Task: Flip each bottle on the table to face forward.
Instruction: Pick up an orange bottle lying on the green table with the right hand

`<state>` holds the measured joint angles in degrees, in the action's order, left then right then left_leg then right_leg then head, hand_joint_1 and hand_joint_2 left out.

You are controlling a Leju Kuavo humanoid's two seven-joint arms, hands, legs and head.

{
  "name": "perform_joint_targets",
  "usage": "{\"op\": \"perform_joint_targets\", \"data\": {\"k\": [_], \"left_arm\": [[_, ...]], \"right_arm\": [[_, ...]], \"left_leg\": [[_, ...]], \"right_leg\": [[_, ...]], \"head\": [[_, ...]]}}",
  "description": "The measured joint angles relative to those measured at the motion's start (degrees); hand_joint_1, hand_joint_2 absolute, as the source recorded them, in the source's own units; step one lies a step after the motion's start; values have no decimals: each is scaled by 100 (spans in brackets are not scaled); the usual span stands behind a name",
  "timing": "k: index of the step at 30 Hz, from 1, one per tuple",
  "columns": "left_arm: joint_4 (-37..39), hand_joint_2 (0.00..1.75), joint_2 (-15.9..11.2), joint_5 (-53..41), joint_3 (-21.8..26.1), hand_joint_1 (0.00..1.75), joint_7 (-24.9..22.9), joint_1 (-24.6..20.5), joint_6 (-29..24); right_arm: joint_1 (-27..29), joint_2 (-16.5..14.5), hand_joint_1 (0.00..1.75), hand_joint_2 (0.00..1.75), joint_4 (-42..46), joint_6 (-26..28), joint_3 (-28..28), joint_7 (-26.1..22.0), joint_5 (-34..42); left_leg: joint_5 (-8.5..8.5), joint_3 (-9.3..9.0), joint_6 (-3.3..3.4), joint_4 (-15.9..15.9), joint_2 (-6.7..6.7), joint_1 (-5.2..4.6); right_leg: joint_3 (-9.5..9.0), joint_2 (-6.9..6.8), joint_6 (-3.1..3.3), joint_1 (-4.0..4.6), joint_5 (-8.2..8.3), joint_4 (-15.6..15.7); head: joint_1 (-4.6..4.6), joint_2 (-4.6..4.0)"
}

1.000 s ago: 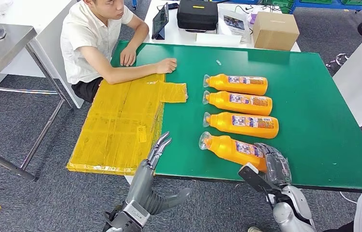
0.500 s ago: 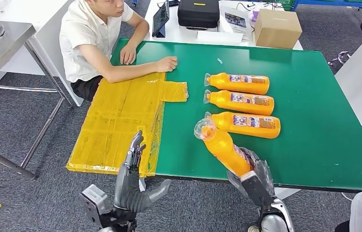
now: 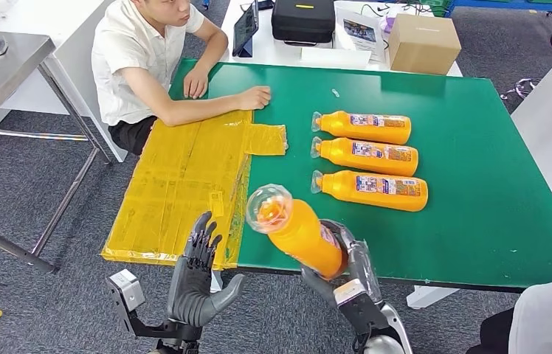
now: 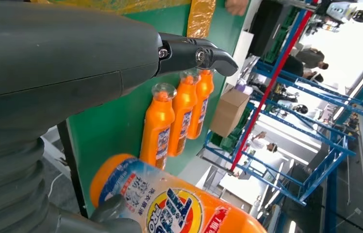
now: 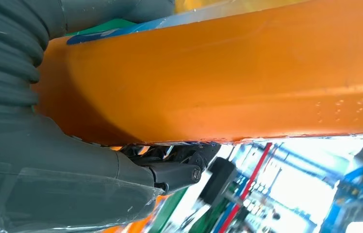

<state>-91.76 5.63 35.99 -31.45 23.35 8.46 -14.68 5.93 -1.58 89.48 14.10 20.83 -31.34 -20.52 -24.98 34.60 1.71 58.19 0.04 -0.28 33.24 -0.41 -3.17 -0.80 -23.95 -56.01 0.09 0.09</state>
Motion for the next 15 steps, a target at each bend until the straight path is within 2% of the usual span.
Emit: {"op": "perform_joint_targets", "data": {"k": [15], "left_arm": [[56, 175, 14, 130, -15, 0, -47, -99, 267]], "right_arm": [[-99, 19, 174, 175, -132, -155, 812, 77, -54]], "left_leg": [[-1, 1, 0, 0, 1, 0]], "right_leg": [[5, 0, 1, 0, -1, 1]], "head": [[0, 0]]}}
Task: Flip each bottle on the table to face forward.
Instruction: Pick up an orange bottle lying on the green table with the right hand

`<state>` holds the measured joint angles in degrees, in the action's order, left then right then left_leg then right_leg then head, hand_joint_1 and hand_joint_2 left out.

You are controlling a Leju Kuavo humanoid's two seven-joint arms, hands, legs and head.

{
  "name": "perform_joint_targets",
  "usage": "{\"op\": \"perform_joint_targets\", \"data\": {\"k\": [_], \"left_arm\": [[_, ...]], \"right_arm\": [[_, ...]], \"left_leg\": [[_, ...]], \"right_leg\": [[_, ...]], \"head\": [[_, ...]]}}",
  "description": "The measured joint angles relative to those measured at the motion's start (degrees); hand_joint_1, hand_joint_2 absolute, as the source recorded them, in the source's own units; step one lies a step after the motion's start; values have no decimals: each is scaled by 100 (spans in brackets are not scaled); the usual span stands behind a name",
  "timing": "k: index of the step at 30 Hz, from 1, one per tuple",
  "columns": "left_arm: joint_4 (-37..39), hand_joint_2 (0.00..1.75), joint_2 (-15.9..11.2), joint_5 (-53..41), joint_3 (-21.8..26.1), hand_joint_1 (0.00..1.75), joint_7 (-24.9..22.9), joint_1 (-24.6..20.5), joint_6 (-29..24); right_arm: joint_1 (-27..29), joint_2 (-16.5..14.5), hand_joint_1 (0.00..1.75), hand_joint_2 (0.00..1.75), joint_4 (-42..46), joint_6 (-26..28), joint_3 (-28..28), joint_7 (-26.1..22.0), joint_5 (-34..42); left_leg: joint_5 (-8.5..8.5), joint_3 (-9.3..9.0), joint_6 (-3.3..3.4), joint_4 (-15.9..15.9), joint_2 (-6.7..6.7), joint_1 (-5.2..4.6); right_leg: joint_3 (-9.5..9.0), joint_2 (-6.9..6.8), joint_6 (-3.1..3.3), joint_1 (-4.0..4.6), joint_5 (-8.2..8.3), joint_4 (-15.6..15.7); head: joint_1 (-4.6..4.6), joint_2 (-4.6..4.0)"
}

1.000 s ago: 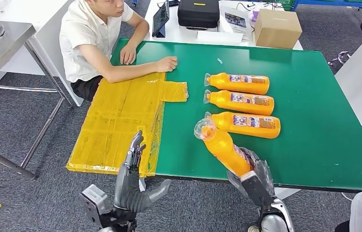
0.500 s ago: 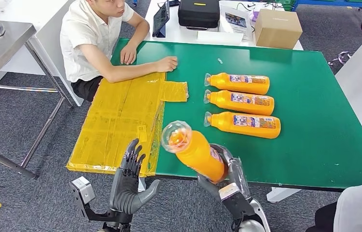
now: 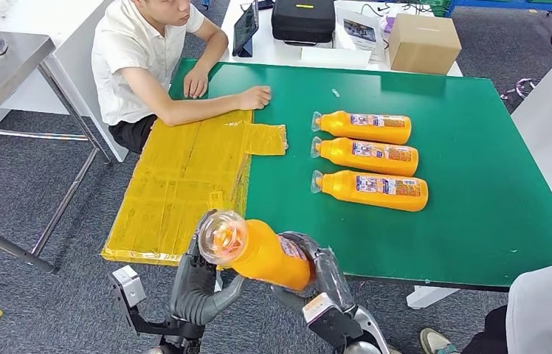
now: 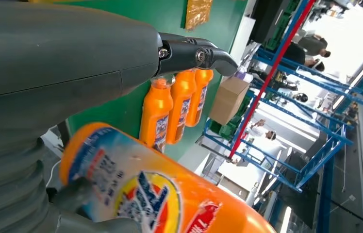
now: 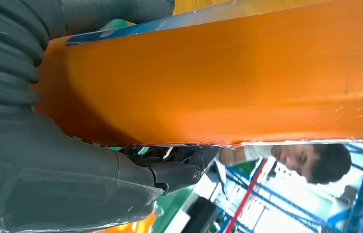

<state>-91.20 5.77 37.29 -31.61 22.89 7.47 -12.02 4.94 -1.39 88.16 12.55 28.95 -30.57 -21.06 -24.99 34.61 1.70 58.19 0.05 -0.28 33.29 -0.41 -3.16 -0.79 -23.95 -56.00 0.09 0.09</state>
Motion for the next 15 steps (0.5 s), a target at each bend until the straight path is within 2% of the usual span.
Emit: {"op": "perform_joint_targets", "data": {"k": [6, 15], "left_arm": [[31, 175, 12, 52, -8, 0, -81, -46, 151], [108, 175, 16, -25, -58, 0, -129, -100, 233]], "right_arm": [[-110, 2, 171, 175, -203, -9, 200, 72, 64], [-269, -83, 172, 175, -368, -120, 211, 134, 416]], "left_leg": [[0, 0, 0, 0, 1, 0], [0, 0, 0, 0, 1, 0]], "right_leg": [[0, 1, 0, 0, 0, 0], [0, 0, 0, 0, 1, 0]], "head": [[2, 0], [1, 0]]}}
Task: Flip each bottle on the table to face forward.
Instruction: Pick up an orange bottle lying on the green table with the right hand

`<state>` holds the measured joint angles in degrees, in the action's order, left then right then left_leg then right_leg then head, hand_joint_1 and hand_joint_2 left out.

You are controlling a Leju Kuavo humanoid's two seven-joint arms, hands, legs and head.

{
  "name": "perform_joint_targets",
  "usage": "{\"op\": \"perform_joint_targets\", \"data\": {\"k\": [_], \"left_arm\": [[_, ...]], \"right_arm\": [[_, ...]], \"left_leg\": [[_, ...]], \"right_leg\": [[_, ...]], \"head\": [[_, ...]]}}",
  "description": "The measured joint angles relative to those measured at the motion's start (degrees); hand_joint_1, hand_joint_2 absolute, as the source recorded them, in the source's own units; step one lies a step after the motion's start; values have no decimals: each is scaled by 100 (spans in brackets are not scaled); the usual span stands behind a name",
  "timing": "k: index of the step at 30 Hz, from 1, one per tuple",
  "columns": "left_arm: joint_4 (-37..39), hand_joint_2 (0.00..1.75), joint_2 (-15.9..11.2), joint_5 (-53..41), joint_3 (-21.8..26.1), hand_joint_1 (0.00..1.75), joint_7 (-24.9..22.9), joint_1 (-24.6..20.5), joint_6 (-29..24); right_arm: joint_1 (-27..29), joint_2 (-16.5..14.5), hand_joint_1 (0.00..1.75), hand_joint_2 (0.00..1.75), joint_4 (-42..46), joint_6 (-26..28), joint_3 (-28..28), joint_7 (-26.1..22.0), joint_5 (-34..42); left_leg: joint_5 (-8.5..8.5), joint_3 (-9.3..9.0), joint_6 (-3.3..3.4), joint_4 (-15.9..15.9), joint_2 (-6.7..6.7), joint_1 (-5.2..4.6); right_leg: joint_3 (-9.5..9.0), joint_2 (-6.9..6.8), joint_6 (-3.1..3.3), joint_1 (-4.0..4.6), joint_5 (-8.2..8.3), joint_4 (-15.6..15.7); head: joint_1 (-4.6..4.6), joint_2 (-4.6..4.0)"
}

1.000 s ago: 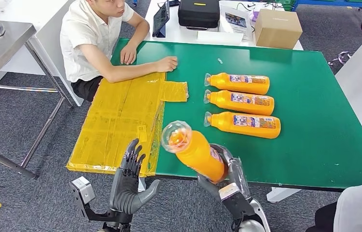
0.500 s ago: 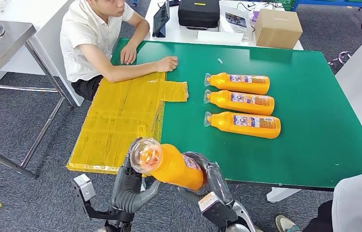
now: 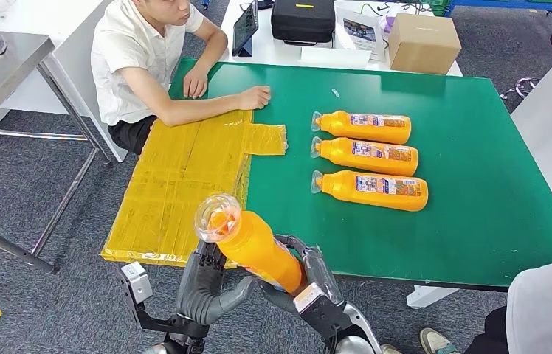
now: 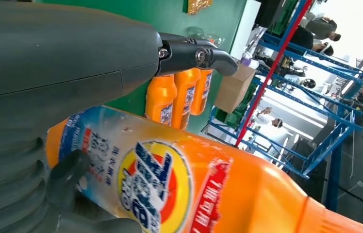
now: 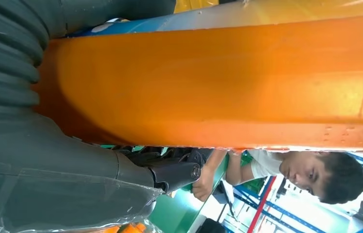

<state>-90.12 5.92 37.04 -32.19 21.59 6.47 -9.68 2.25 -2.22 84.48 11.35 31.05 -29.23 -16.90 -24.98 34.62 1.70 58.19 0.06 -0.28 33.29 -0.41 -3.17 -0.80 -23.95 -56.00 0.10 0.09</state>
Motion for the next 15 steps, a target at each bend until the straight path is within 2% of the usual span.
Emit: {"op": "perform_joint_targets", "data": {"k": [8, 15], "left_arm": [[47, 175, -5, -93, -46, 0, 5, -17, -19], [51, 175, -22, -93, -84, 0, -5, -31, -93]], "right_arm": [[-29, -8, 175, 175, 1, 90, -98, 1, 110], [-87, -20, 175, 175, -62, 743, -137, 78, -612]], "left_leg": [[0, 1, 0, 0, 0, 0], [0, 1, 0, 0, -1, 0]], "right_leg": [[0, 0, 0, 0, 0, 0], [-1, 0, 0, 0, 0, 0]], "head": [[1, 0], [0, 0]]}}
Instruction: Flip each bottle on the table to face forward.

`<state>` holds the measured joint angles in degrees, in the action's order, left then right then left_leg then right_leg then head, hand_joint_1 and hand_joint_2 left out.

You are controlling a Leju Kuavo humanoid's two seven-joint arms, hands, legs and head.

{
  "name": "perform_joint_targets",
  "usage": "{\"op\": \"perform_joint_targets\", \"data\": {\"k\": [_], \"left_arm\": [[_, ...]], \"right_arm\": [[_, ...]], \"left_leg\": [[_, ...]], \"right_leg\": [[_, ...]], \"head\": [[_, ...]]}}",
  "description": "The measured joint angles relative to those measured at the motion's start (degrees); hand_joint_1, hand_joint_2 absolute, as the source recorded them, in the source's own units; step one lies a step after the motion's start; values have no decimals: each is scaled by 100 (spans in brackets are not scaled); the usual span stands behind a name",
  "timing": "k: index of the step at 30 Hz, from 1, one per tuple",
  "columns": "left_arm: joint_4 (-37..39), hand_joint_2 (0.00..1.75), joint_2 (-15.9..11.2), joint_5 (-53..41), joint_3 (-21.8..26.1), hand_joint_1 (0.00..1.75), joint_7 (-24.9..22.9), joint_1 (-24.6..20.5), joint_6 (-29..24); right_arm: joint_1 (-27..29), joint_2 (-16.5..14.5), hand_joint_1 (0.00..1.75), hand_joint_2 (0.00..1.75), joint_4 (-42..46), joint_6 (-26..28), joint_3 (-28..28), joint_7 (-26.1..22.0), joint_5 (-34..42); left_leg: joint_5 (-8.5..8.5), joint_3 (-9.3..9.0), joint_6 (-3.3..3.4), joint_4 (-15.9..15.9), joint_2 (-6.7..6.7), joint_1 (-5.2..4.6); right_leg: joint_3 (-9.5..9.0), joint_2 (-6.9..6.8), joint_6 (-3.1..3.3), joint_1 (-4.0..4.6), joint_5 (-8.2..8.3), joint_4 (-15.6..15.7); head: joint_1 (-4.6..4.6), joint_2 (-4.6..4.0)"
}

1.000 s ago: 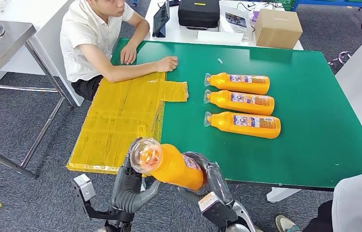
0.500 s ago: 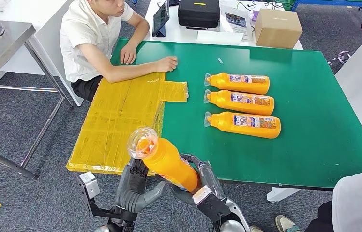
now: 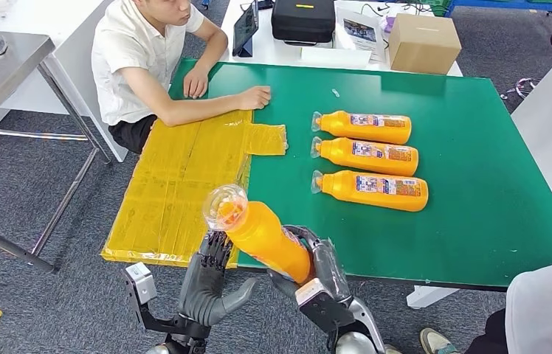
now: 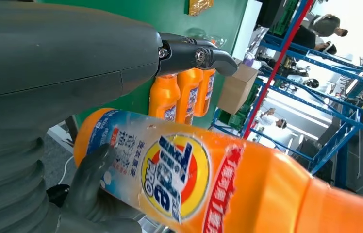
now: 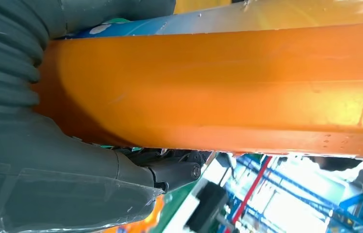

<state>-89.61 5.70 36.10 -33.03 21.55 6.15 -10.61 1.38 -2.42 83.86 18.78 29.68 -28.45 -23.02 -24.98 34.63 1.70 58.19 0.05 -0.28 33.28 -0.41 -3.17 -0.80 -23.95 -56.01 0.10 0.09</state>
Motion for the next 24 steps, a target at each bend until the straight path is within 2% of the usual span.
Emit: {"op": "perform_joint_targets", "data": {"k": [7, 11, 20, 24], "left_arm": [[1, 175, -17, -130, -46, 0, -31, -16, -195], [8, 175, -17, -193, -54, 0, -48, -19, -265], [71, 175, -17, -105, -74, 0, -168, -44, -150], [103, 175, -17, 98, -74, 0, -284, -58, 53]], "right_arm": [[-107, 2, 173, 175, -222, 649, 27, 352, -918], [-191, 19, 174, 175, -397, 801, 127, 557, -1394], [-350, 14, 175, 175, -667, 815, 365, 524, -1379], [-378, -2, 175, 175, -743, 847, 453, 252, -1179]], "left_leg": [[0, 1, 0, 0, 0, 0], [0, 1, 0, 0, 0, 0], [0, 1, 0, 0, 0, 0], [0, 1, 0, 0, 0, 0]], "right_leg": [[1, 0, 0, 0, 0, 0], [1, 0, 0, 0, 0, 0], [1, 0, 0, 0, 0, -1], [2, 0, 0, 0, 0, 0]], "head": [[0, 0], [1, 0], [1, 0], [0, 0]]}}
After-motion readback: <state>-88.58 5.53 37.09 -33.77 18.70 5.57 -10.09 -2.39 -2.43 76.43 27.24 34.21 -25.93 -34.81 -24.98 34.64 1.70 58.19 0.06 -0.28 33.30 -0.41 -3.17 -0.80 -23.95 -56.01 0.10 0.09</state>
